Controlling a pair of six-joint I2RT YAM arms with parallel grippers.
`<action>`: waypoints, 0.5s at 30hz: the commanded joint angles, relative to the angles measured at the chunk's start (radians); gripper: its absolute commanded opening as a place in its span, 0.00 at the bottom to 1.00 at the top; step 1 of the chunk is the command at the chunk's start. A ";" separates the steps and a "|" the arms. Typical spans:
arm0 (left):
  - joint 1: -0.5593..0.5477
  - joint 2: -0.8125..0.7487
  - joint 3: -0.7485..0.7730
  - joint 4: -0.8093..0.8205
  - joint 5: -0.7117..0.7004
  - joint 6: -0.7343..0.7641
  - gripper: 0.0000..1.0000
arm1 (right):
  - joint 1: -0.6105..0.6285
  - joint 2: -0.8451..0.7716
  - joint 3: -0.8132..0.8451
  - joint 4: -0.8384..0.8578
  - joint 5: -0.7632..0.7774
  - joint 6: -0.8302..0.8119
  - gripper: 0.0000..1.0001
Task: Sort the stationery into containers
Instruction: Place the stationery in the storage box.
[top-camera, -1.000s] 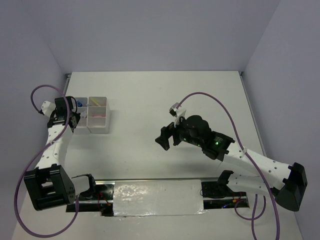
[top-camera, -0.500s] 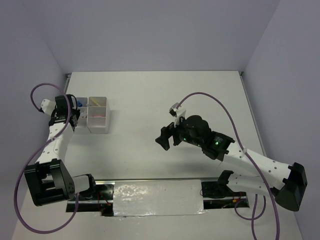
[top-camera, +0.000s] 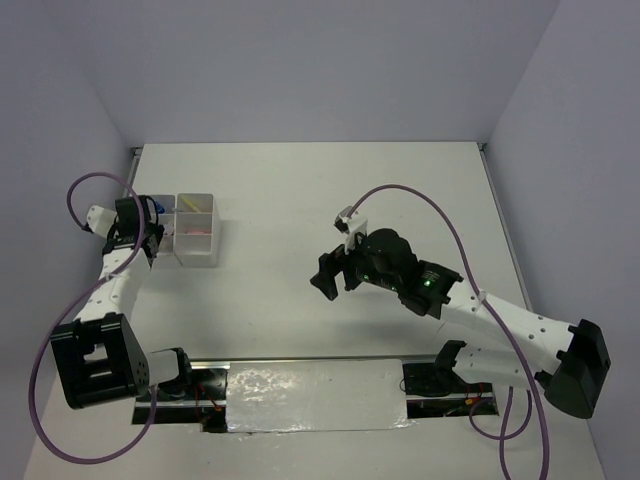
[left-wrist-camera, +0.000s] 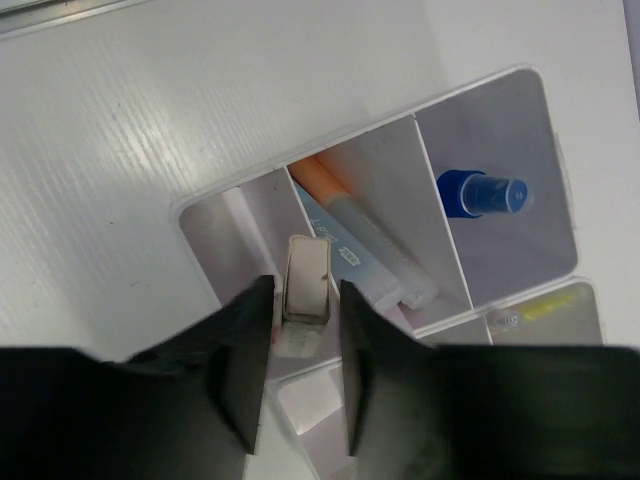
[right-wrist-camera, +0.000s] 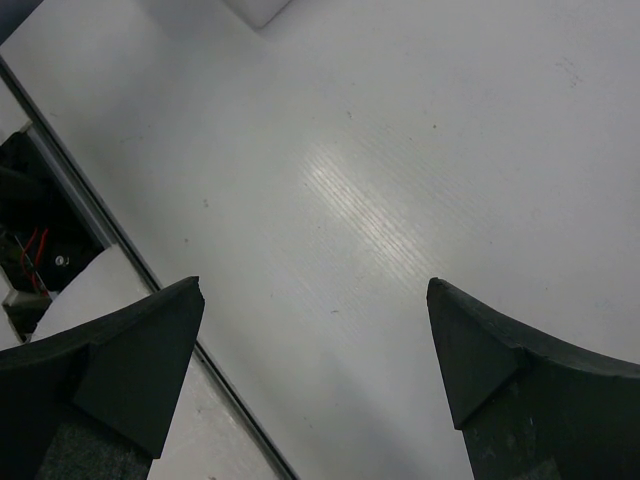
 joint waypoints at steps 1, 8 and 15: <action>0.008 0.000 -0.011 0.012 -0.021 -0.008 0.47 | -0.024 0.013 0.044 0.044 -0.015 -0.004 1.00; 0.008 -0.072 0.017 -0.073 -0.022 0.010 0.92 | -0.162 0.027 0.038 0.053 -0.145 0.001 1.00; 0.008 -0.239 0.057 -0.052 0.229 0.212 0.99 | -0.342 0.201 0.134 -0.063 -0.102 -0.056 1.00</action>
